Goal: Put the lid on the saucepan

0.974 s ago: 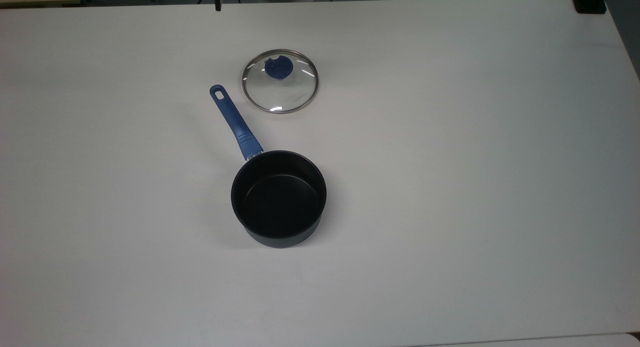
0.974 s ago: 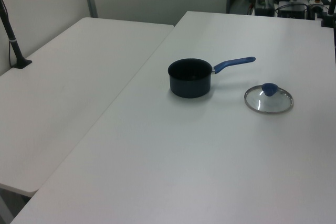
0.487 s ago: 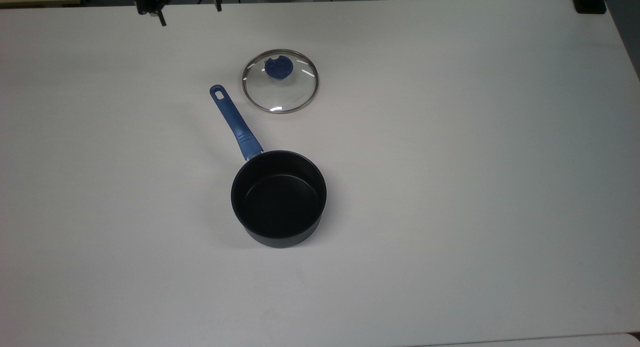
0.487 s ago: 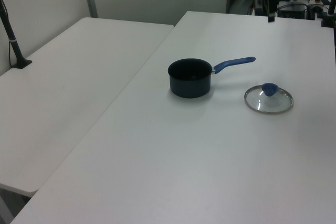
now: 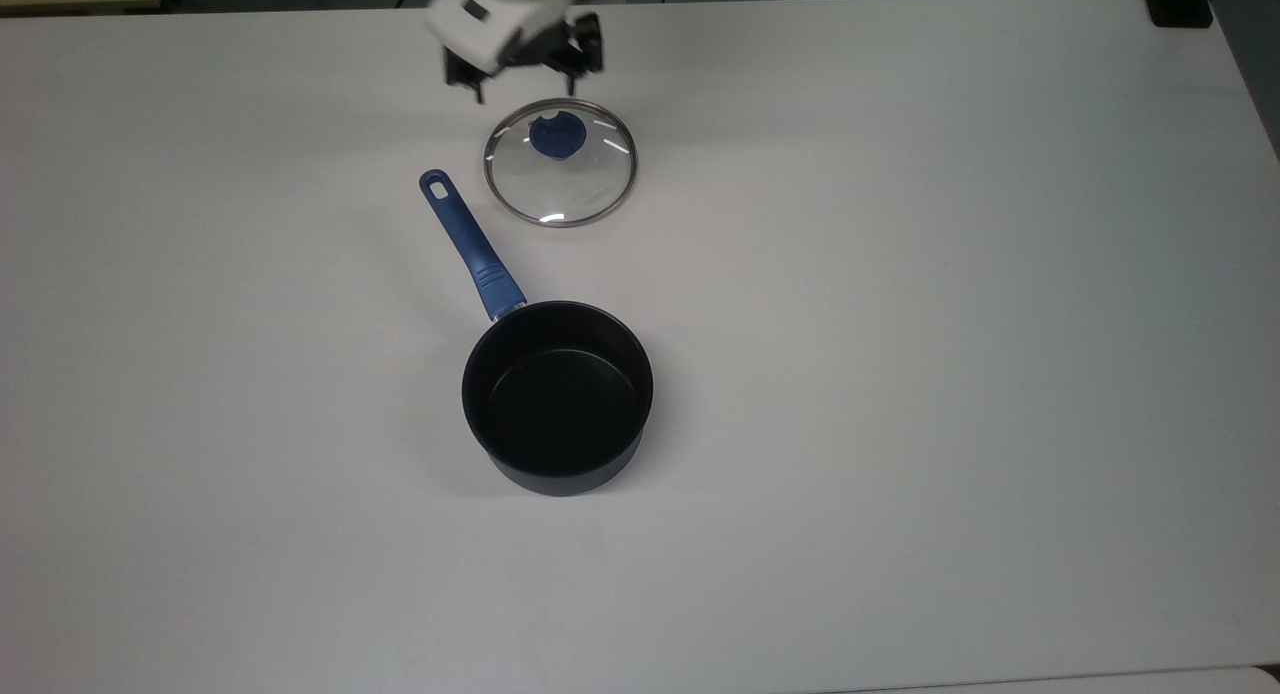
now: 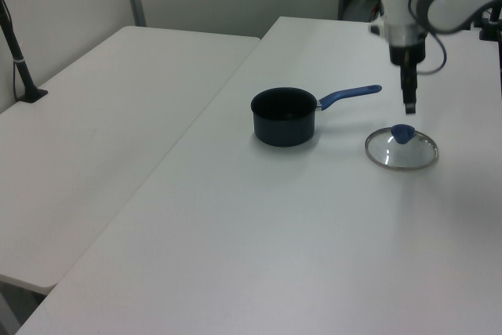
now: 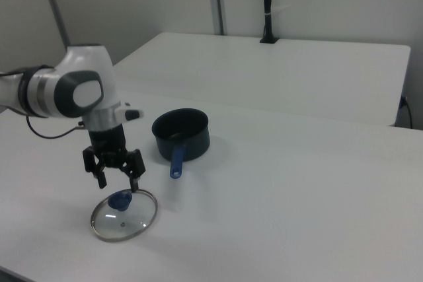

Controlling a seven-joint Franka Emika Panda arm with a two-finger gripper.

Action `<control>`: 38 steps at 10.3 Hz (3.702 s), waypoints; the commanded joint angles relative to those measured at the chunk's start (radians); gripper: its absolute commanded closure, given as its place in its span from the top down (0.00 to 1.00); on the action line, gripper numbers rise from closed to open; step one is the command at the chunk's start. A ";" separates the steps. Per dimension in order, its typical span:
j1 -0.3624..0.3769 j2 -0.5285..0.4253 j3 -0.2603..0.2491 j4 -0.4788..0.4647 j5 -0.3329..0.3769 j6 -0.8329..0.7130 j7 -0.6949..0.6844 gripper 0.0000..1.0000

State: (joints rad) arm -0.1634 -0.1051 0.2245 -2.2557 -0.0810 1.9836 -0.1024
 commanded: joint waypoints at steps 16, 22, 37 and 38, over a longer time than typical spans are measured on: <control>-0.025 0.137 0.056 0.452 0.076 -0.166 0.244 0.46; 0.099 0.628 -0.095 1.084 0.064 -0.153 0.689 0.46; 0.087 0.350 -0.117 0.866 0.053 -0.282 0.737 1.00; 0.073 0.269 -0.117 0.826 0.055 -0.374 0.663 1.00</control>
State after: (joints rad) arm -0.0694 0.3679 0.1147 -1.2554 -0.0233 1.7195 0.6891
